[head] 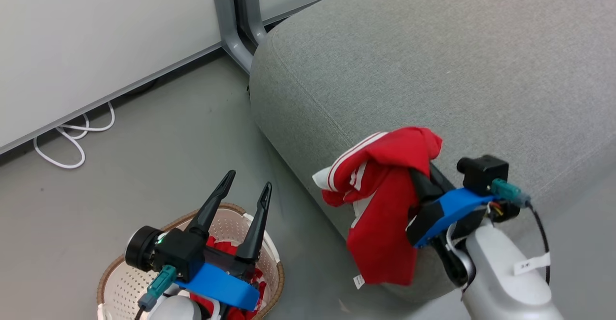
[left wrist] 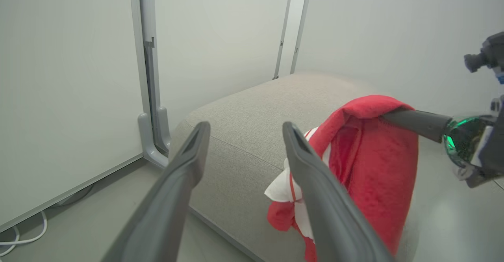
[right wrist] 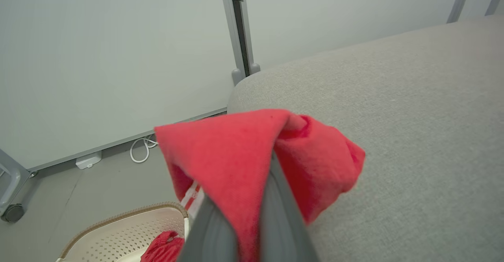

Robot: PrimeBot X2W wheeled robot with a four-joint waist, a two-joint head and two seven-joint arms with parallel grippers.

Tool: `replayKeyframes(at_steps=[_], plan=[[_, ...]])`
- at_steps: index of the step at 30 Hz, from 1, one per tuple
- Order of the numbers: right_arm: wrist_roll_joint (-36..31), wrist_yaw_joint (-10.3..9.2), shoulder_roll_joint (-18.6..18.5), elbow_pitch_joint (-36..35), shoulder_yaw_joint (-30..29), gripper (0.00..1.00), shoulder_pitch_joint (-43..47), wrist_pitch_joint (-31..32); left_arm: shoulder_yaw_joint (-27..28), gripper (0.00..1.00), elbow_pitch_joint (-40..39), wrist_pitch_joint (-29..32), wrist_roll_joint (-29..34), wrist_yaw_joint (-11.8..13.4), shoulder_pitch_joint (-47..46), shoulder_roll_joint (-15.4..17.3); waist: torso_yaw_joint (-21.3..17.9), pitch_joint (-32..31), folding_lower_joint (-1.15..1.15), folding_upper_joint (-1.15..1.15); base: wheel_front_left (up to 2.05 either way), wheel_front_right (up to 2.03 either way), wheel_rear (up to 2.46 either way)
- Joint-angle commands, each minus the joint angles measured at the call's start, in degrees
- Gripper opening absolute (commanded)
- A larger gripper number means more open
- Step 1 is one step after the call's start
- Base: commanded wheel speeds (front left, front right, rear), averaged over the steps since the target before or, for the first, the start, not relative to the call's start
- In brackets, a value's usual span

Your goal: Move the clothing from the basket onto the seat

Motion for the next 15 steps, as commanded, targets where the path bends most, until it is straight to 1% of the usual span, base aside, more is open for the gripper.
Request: replayKeyframes(at_steps=[1, 3, 6, 9, 15], plan=[[-0.02, 0.03, -0.1, -0.07, -1.03, 0.0, -2.29, -0.06, -0.22, 1.0, 0.05, -0.13, 0.24, -0.11, -1.1, 0.39, 0.75, 0.81, 0.0, 0.0, 0.0, 0.0, 0.0], [-0.76, 0.03, -0.11, 0.51, -3.42, 0.0, -5.32, 0.69, 0.0, 1.0, -0.06, -0.13, 0.34, -0.11, -1.63, 0.39, 1.55, 1.99, 0.0, 0.0, 0.0, 0.0, 0.0], [-2.56, 0.03, -0.11, 1.92, -8.51, 0.0, -11.4, 2.97, 0.0, 1.0, -0.72, -0.13, 1.09, -0.11, -3.14, 0.62, 3.06, 4.73, 0.0, 0.0, 0.0, 0.0, 0.0], [-6.2, 0.03, -0.45, 3.06, -15.54, 0.0, -18.28, 5.02, -0.83, 1.0, -1.41, -0.13, 1.77, -0.11, -4.88, 1.2, 4.98, 8.2, 0.0, 0.0, 0.0, 0.0, 0.0], [-11.94, 0.03, -6.5, 5.16, -28.54, 0.0, -30.14, 7.88, -3.26, 1.0, -2.16, -0.13, 2.27, -0.11, -9.77, 2.53, 10.28, 15.97, 0.0, 0.0, 0.0, 0.0, 0.0]])
